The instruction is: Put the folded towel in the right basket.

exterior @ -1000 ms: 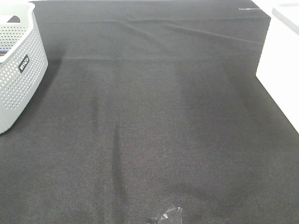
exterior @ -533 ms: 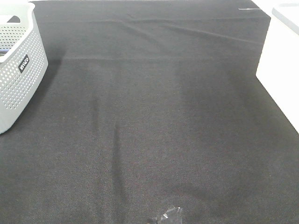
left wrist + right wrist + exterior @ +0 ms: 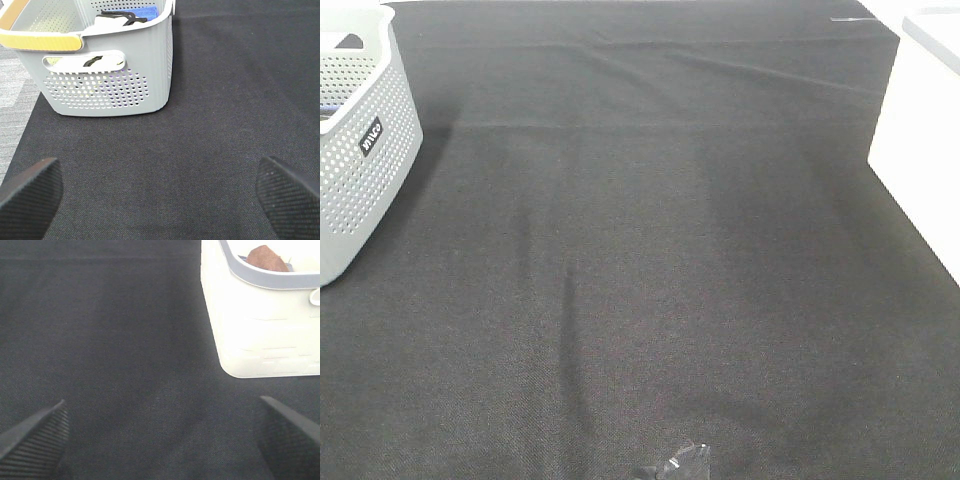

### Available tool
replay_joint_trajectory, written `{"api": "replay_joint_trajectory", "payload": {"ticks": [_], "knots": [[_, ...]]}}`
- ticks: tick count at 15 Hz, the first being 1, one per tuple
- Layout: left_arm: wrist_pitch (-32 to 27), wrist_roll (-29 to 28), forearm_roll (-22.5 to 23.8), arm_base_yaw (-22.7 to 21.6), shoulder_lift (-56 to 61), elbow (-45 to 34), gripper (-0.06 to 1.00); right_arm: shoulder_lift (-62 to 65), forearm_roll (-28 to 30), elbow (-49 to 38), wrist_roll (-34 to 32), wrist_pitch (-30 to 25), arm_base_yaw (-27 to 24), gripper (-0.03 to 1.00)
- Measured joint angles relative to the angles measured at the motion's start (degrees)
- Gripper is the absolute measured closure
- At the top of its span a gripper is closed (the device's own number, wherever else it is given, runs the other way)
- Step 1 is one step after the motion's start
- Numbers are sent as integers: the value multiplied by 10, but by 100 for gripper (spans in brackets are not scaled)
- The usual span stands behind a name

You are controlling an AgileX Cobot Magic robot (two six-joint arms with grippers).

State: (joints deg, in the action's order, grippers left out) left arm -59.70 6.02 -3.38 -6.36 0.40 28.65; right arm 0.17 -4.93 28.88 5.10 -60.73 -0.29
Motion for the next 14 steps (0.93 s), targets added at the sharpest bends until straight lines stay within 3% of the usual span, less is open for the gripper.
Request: {"api": "replay_joint_trajectory", "payload": {"ticks": [14], "knots": [[0,0,0,0,0,0,-3,0,6,0,-1,0,0,1]]}}
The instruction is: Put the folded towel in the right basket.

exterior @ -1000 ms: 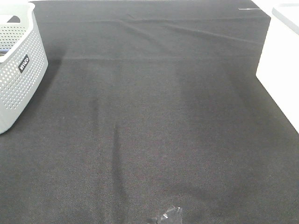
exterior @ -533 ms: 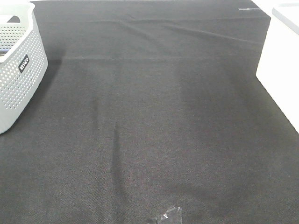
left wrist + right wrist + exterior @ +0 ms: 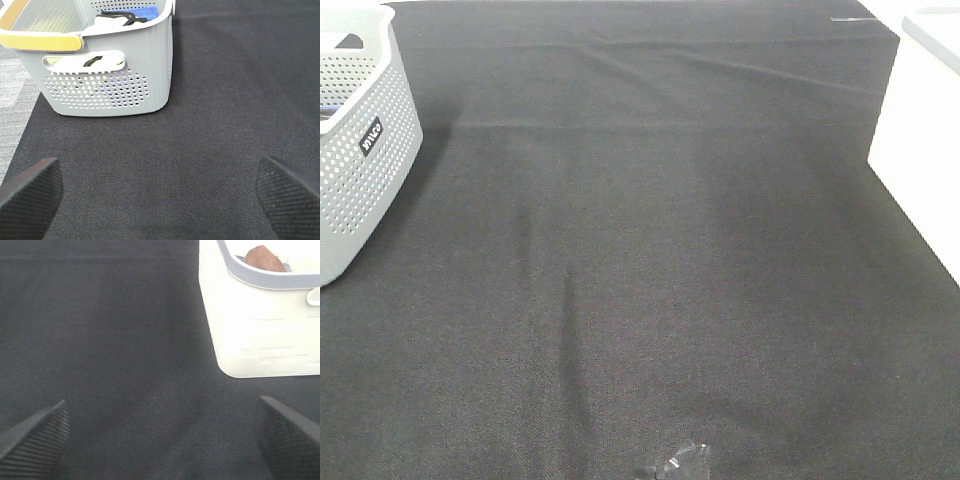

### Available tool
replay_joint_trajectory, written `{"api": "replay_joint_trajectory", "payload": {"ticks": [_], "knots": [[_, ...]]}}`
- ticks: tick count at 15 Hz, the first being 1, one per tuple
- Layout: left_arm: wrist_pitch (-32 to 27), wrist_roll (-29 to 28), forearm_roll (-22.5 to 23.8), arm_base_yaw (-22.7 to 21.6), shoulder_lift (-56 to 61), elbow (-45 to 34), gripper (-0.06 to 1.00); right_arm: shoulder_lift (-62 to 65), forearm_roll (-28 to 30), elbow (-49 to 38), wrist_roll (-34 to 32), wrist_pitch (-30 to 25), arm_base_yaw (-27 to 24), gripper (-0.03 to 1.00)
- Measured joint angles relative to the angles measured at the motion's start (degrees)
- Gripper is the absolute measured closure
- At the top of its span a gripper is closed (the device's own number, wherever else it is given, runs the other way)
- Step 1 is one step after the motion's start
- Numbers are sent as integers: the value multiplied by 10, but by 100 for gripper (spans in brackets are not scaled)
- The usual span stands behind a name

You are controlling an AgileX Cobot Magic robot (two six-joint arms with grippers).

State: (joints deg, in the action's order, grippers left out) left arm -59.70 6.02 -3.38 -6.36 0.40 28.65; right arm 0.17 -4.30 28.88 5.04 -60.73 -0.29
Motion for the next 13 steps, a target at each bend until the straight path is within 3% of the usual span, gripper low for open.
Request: {"api": "replay_joint_trajectory", "payload": {"ticks": [13], "knots": [[0,0,0,0,0,0,-3,0,0,0,0,0,0,1]]}}
